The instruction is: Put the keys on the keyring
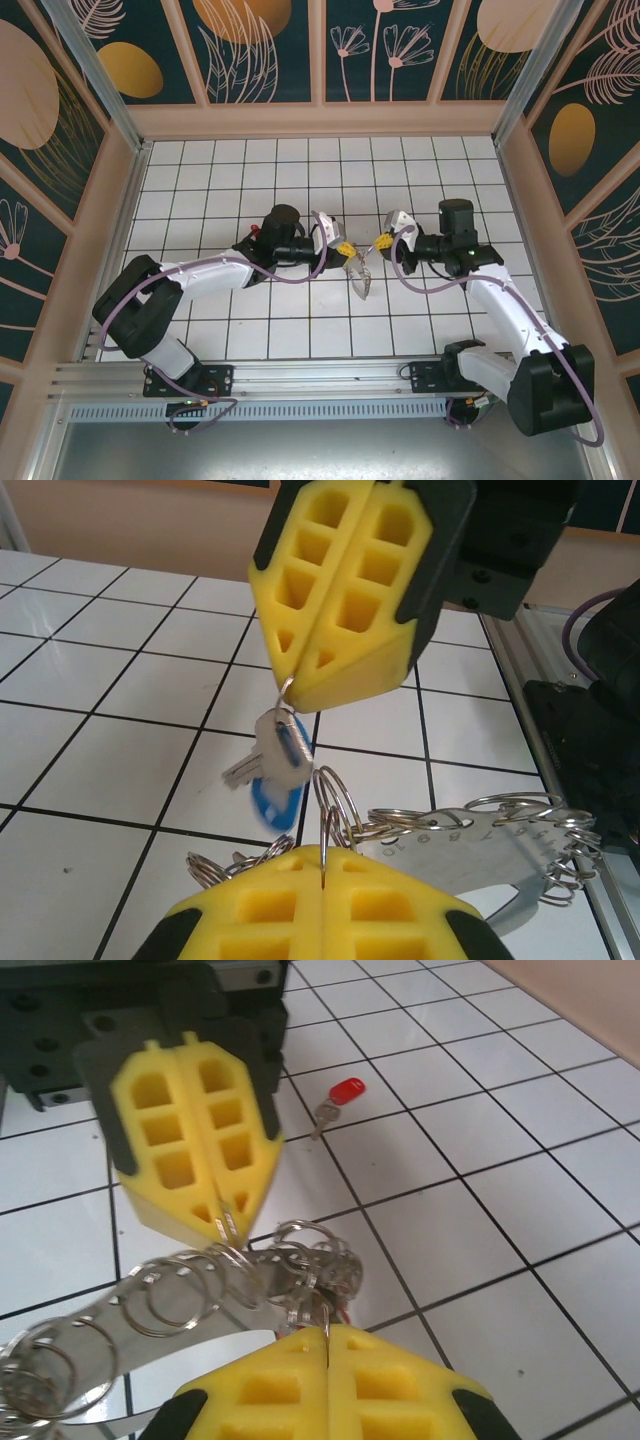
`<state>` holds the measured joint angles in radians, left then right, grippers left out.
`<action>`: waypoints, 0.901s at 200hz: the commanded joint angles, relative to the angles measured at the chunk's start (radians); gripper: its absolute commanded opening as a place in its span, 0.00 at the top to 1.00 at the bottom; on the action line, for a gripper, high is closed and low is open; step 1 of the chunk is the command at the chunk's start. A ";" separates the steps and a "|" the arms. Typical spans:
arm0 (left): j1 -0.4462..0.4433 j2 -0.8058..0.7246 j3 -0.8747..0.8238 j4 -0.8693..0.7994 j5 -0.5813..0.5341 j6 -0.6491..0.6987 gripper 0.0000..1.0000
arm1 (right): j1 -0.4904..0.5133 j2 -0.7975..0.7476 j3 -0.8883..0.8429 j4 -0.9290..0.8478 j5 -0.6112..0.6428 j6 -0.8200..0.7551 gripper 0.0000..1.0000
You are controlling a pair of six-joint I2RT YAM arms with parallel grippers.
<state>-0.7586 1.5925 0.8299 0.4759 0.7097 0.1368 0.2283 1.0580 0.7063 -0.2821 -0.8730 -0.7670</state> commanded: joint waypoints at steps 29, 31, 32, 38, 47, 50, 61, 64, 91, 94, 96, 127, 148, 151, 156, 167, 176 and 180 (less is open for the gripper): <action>-0.005 0.006 0.004 0.010 0.046 0.046 1.00 | 0.060 -0.073 -0.028 0.146 0.149 -0.011 1.00; -0.005 0.006 0.005 0.004 0.050 0.050 1.00 | 0.063 -0.072 -0.029 0.152 0.155 -0.013 1.00; -0.005 0.006 0.006 0.003 0.051 0.056 1.00 | 0.064 -0.072 -0.030 0.155 0.157 -0.013 1.00; -0.004 0.006 0.011 -0.018 0.055 0.074 1.00 | 0.067 -0.064 -0.025 0.155 0.158 -0.023 1.00; -0.005 0.010 0.024 -0.050 0.057 0.091 1.00 | 0.069 -0.036 -0.001 0.116 0.120 -0.056 1.00; -0.005 0.011 0.029 -0.059 0.057 0.099 1.00 | 0.070 -0.025 0.010 0.097 0.105 -0.068 1.00; -0.005 0.013 0.041 -0.081 0.059 0.115 1.00 | 0.076 0.016 0.045 0.043 0.060 -0.091 1.00; -0.005 0.014 0.044 -0.083 0.058 0.116 1.00 | 0.077 0.026 0.052 0.026 0.049 -0.097 1.00; -0.004 0.011 0.043 -0.066 0.023 0.090 1.00 | 0.101 0.051 0.070 -0.077 0.016 -0.141 1.00; -0.005 0.011 0.044 -0.061 0.014 0.082 1.00 | 0.102 0.047 0.068 -0.081 0.016 -0.141 1.00; -0.005 0.011 0.044 -0.061 0.009 0.079 1.00 | 0.103 0.045 0.066 -0.084 0.015 -0.141 1.00; -0.005 0.007 0.025 -0.012 -0.024 0.019 1.00 | 0.106 0.013 0.042 -0.134 -0.032 -0.116 1.00; -0.005 0.007 0.020 0.016 -0.018 -0.003 1.00 | 0.117 0.012 0.044 -0.173 -0.046 -0.117 1.00; -0.005 0.008 0.020 0.017 -0.018 -0.002 1.00 | 0.119 0.013 0.044 -0.180 -0.045 -0.117 1.00; -0.004 0.009 0.022 0.017 -0.018 -0.003 1.00 | 0.121 0.014 0.045 -0.186 -0.041 -0.117 1.00; -0.005 0.011 0.025 0.016 -0.012 -0.003 1.00 | 0.125 0.017 0.045 -0.193 -0.034 -0.117 1.00; -0.004 0.012 0.025 0.016 -0.010 -0.002 1.00 | 0.128 0.019 0.050 -0.203 -0.030 -0.124 1.00; -0.005 0.012 0.025 0.013 -0.008 0.002 1.00 | 0.128 0.019 0.051 -0.200 -0.024 -0.120 1.00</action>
<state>-0.7597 1.6020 0.8368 0.4232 0.6903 0.1547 0.3439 1.0870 0.7471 -0.4248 -0.8597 -0.8593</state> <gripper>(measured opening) 0.058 0.052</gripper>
